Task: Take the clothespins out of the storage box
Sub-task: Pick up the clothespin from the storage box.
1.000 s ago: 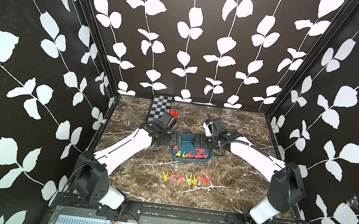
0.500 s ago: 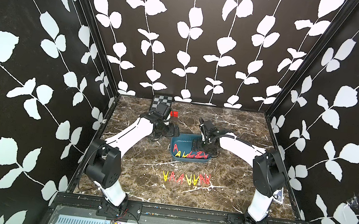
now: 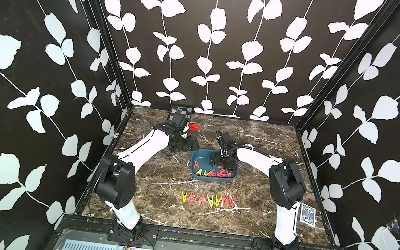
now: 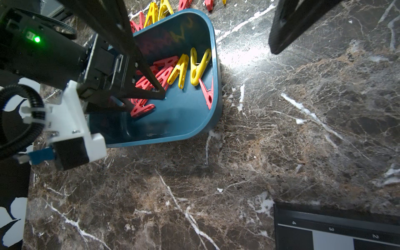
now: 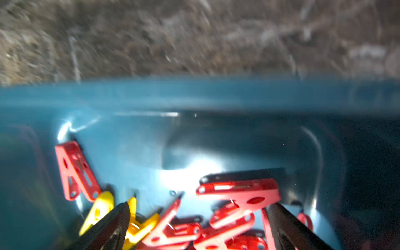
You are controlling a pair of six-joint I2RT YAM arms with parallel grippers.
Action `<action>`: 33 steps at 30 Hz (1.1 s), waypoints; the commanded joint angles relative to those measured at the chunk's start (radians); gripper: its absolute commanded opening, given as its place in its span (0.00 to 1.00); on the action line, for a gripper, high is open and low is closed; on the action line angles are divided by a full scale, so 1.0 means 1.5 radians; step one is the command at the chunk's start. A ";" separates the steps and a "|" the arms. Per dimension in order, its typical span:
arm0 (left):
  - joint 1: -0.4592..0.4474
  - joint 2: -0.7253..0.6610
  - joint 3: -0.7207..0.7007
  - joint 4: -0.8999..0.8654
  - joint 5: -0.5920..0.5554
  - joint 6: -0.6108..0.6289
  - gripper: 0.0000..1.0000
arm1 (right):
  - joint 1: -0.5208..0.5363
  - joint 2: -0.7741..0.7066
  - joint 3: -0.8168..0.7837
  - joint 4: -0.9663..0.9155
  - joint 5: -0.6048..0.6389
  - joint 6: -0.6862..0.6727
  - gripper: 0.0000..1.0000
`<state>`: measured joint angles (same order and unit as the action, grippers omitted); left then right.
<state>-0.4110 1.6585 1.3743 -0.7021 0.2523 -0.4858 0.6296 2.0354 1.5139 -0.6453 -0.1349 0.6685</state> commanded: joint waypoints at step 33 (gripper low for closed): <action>0.005 0.016 0.012 0.021 0.059 0.026 0.99 | 0.000 -0.016 -0.029 -0.048 0.013 0.052 0.31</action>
<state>-0.4107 1.6852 1.3743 -0.6666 0.3332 -0.4694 0.6292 1.9808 1.4708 -0.6941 -0.1020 0.7147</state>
